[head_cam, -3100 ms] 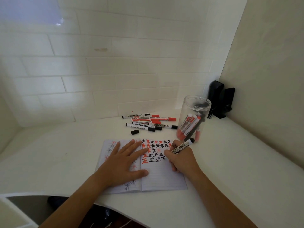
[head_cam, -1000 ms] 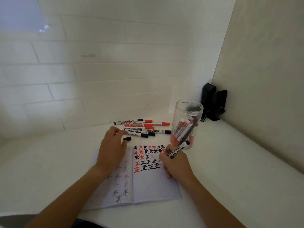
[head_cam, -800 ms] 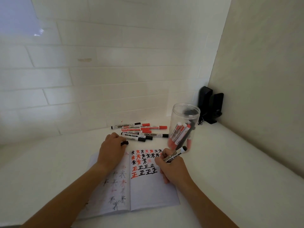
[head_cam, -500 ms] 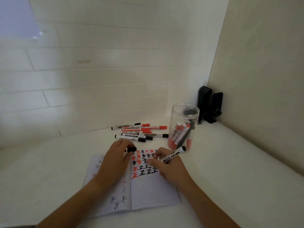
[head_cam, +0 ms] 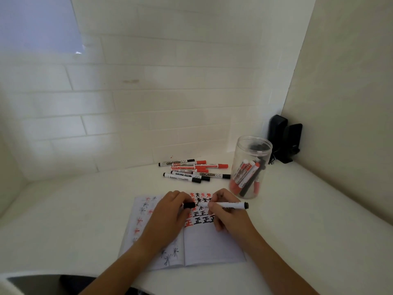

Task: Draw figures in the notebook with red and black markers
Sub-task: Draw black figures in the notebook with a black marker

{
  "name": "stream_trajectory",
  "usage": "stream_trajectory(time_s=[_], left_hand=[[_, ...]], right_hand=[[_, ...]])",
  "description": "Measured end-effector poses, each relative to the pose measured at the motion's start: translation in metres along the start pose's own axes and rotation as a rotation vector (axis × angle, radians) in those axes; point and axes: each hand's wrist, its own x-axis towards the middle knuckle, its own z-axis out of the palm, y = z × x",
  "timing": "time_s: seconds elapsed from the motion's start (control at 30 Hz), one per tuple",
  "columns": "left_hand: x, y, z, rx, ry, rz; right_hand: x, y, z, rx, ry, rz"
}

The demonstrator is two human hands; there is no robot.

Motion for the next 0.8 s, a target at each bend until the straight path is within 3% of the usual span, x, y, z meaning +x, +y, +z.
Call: stream_trajectory(time_s=[0.57,0.8], left_hand=[[0.0,0.005,-0.005,-0.057,-0.016,0.109],[-0.001,0.005,-0.007,-0.095,-0.041,0.164]], right_hand=[[-0.002,-0.003,-0.002,-0.031,-0.009,-0.031],[-0.007,-0.011,0.001,-0.009,-0.137,-0.004]])
